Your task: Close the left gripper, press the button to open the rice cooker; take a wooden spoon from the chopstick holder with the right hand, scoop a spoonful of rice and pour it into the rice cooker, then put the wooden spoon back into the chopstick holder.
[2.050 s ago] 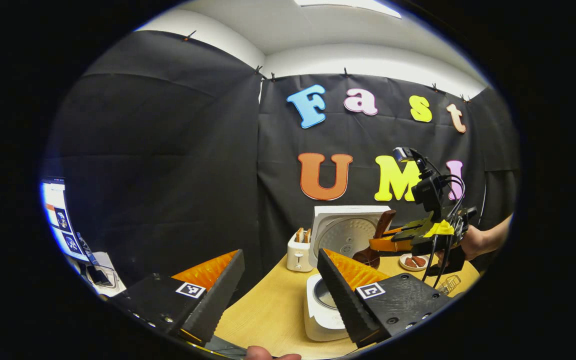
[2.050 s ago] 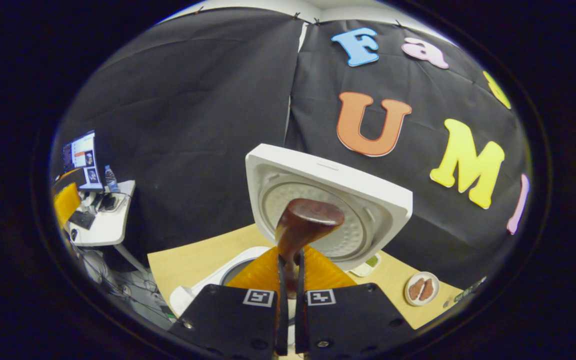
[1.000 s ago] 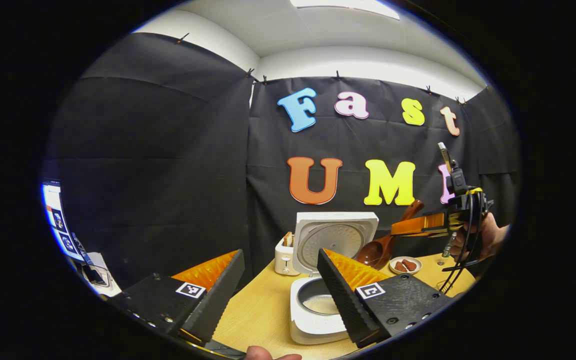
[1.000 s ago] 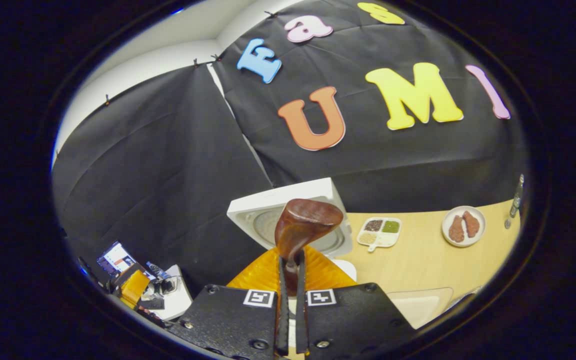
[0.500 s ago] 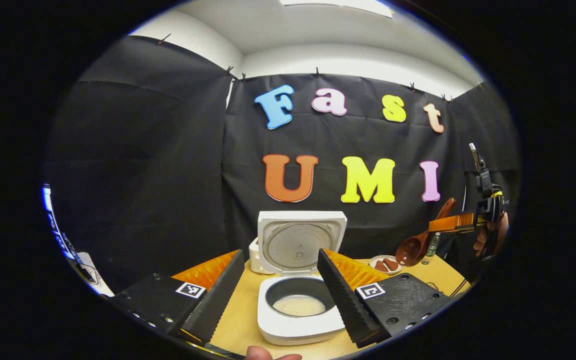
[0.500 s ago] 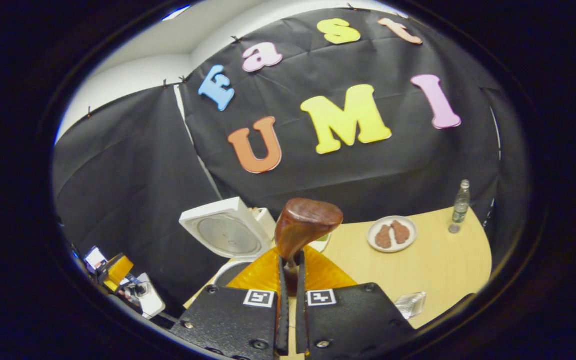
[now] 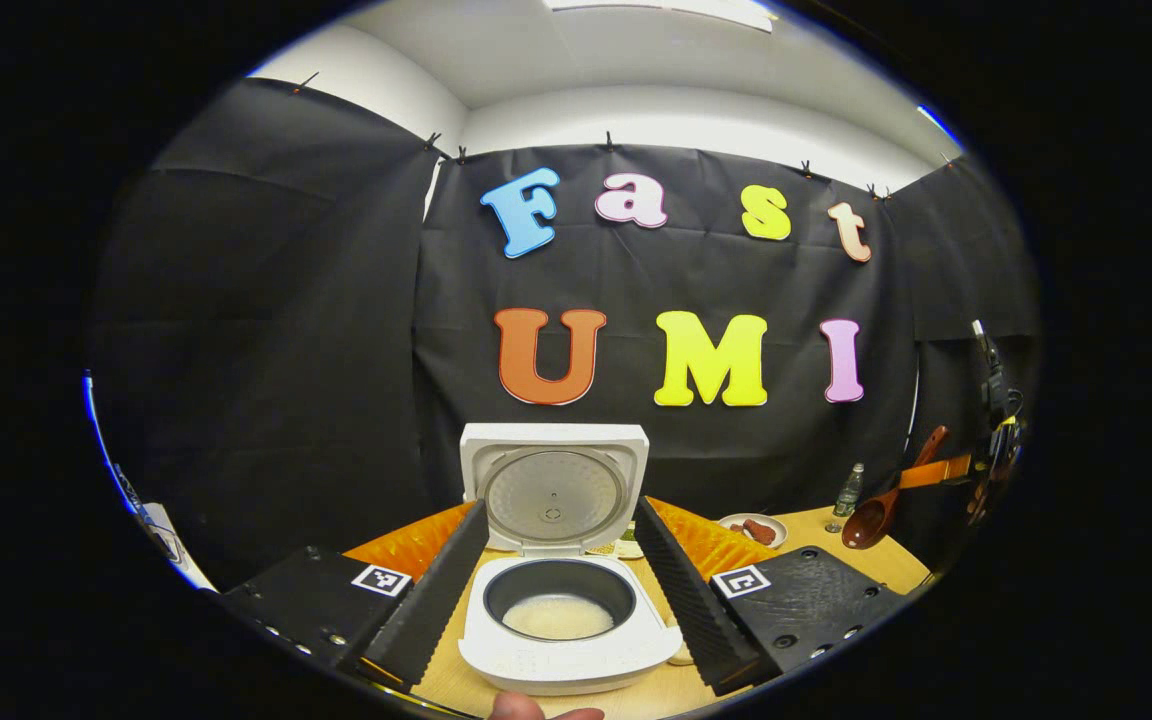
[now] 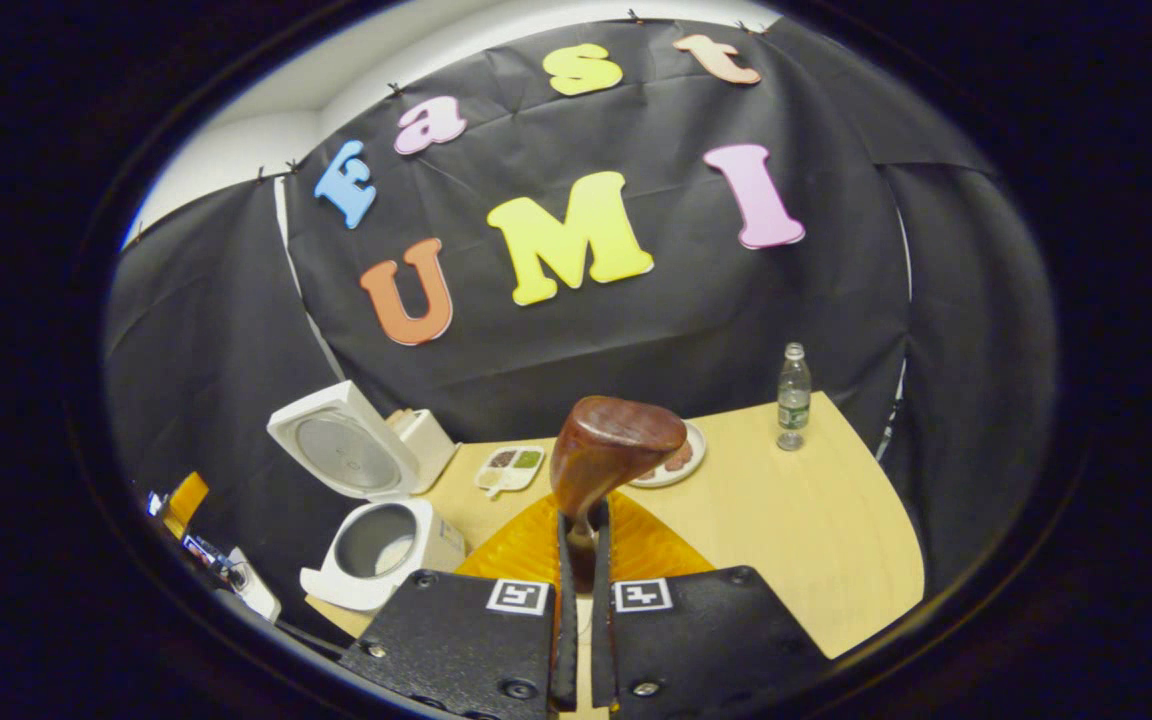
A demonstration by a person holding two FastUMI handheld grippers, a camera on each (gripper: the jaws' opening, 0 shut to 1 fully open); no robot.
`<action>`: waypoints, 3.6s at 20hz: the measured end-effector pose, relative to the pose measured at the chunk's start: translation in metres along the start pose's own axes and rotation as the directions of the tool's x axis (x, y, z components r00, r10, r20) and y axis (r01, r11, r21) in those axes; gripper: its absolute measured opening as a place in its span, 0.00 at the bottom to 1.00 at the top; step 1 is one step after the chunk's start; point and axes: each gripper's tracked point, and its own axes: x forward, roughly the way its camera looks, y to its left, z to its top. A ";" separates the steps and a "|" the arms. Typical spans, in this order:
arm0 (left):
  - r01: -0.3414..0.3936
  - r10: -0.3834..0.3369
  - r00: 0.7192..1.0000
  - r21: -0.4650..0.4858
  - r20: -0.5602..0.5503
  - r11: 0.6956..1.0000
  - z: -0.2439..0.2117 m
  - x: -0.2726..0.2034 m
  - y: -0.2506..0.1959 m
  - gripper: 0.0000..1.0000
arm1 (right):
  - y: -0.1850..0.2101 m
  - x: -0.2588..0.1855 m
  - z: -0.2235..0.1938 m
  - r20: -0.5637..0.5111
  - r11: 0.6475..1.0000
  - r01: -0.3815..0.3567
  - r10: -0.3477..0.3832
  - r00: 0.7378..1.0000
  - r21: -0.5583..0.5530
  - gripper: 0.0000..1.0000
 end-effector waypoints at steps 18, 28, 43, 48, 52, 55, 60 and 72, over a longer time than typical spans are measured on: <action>-0.079 0.079 0.997 -0.005 -0.021 0.997 0.009 0.012 0.001 0.94 | -0.083 0.077 -0.144 -0.216 0.993 0.078 -0.095 0.972 -0.089 0.10; -0.082 0.082 0.996 -0.011 -0.018 0.997 0.014 0.009 -0.005 0.94 | -0.094 0.088 -0.162 -0.223 0.995 0.079 -0.090 0.971 -0.057 0.11; -0.016 0.017 0.999 -0.012 0.034 1.000 0.058 0.081 -0.027 0.94 | -0.122 0.031 -0.095 -0.085 0.968 0.244 -0.248 0.965 -0.050 0.81; -0.015 0.015 1.000 0.014 0.019 1.000 0.070 0.135 -0.022 0.94 | -0.116 -0.018 -0.040 0.042 0.953 0.296 -0.294 0.955 -0.066 0.96; -0.040 0.040 0.999 0.012 -0.019 0.999 0.065 0.184 -0.005 0.94 | -0.096 -0.058 -0.017 0.113 0.945 0.317 -0.307 0.945 -0.084 0.98; -0.052 0.051 0.996 -0.013 -0.078 0.999 0.049 0.217 0.008 0.94 | -0.078 -0.085 -0.020 0.127 0.944 0.323 -0.314 0.941 -0.064 0.97; -0.042 0.037 0.987 -0.027 -0.158 0.999 0.023 0.254 0.018 0.94 | -0.067 -0.117 -0.046 0.117 0.928 0.372 -0.370 0.922 0.004 0.97; -0.075 0.065 0.943 -0.019 -0.326 0.997 -0.008 0.268 0.025 0.97 | -0.057 -0.136 -0.061 0.119 0.906 0.417 -0.422 0.899 0.071 1.00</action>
